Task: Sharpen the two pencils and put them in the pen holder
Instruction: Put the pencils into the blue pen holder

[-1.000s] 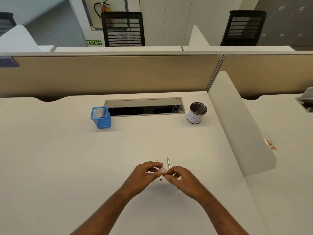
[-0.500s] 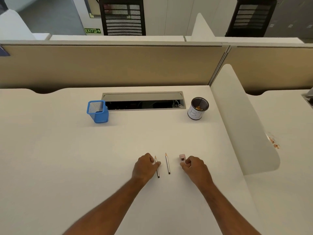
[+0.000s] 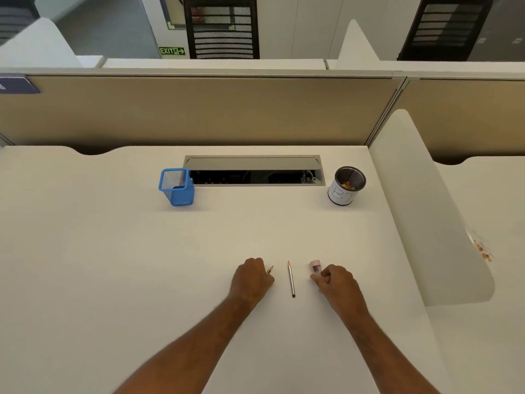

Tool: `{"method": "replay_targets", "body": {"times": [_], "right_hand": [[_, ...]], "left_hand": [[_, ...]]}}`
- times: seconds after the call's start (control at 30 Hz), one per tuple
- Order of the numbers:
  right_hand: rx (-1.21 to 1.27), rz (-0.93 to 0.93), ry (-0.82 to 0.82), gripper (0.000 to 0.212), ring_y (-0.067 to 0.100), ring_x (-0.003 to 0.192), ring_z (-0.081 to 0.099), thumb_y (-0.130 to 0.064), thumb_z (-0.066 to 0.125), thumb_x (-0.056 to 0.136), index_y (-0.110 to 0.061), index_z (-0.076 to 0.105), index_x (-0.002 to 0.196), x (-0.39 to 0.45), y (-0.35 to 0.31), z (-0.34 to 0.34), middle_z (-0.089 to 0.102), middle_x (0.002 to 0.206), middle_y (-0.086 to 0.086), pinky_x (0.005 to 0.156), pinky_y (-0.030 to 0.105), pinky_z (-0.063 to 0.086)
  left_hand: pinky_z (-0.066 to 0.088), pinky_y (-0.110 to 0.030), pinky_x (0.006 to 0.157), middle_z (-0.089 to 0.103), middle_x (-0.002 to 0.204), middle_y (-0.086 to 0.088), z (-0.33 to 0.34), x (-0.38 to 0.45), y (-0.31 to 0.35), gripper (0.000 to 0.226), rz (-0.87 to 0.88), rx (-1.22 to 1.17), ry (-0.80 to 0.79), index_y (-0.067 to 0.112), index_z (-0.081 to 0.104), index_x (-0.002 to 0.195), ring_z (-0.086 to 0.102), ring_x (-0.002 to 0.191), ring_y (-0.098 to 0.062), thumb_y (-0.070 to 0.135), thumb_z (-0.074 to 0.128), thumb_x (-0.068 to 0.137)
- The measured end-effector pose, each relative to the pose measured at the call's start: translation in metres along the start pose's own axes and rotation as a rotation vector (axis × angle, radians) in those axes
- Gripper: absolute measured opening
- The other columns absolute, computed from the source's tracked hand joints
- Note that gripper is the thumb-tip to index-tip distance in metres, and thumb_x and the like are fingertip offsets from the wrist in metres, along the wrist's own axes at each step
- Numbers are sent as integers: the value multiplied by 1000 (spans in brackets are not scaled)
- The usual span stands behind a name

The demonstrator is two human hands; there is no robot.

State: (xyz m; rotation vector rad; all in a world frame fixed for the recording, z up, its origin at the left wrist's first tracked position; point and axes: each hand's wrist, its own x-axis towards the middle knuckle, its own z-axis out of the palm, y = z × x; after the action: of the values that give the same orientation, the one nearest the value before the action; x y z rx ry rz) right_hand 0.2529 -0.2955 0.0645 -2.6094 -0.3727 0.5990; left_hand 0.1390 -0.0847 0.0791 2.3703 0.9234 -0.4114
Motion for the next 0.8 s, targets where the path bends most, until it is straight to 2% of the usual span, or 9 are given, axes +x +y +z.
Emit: {"method": "replay_targets", "body": {"times": [0.13,0.23,0.37,0.47,0.5,0.57,0.6,0.73,0.8], "right_hand": [[14,-2,6,32,21,77,64,-49,71,92,-22,60,79,3,1,1,66,81,-3,64,35,47],[13,-13,24,33,22,81,64,-47,73,93,-17,61,87,0,0,-1,63,88,-2,73,39,53],[-14,-82,161,29,23,86,66,-48,68,96,-22,57,102,-12,-13,-6,56,102,-5,71,39,56],[5,-166,225,21,16,81,67,-37,70,97,-25,54,90,-18,-25,-6,59,93,-10,65,37,55],[-2,-183,220,22,13,78,66,-34,72,95,-25,54,86,-18,-29,-5,60,88,-10,64,35,55],[-67,-217,196,25,13,69,61,-34,75,93,-23,56,80,-17,-37,3,57,77,-7,61,32,51],[-108,-227,173,28,15,65,59,-36,76,92,-22,57,78,-17,-41,8,55,73,-6,60,32,49],[-214,-245,115,37,20,52,53,-44,79,89,-19,55,76,-19,-59,26,56,72,-1,52,32,50],[-248,-261,102,33,22,57,57,-44,77,90,-19,58,80,-19,-65,33,61,71,1,51,30,49]], "left_hand": [[55,-33,67,77,91,-2,-22,2,-16,16,-63,-238,40,13,71,90,74,85,-28,27,65,86],[51,-27,64,73,79,7,-46,9,-36,11,-44,-463,132,17,77,97,66,72,-18,18,70,89],[58,-18,62,82,90,-6,-98,21,-66,24,42,-587,291,13,78,122,77,83,-30,13,72,99],[63,-24,78,84,94,-4,-142,34,-83,18,11,-652,429,15,77,115,81,88,-24,13,73,98],[60,-19,78,84,94,-4,-156,39,-87,14,-1,-665,471,15,76,111,81,88,-18,13,74,96],[50,-5,67,84,89,-5,-185,51,-96,10,-22,-666,553,13,74,102,77,82,-6,12,77,93],[48,-3,61,83,88,-5,-199,57,-100,8,-33,-668,586,12,73,99,75,79,-3,12,78,93],[45,-10,62,77,95,0,-243,82,-111,6,-68,-647,704,12,74,102,72,87,-16,15,72,97],[47,-15,68,76,103,0,-257,98,-118,10,-54,-602,743,11,76,105,71,93,-17,17,70,99]]}}
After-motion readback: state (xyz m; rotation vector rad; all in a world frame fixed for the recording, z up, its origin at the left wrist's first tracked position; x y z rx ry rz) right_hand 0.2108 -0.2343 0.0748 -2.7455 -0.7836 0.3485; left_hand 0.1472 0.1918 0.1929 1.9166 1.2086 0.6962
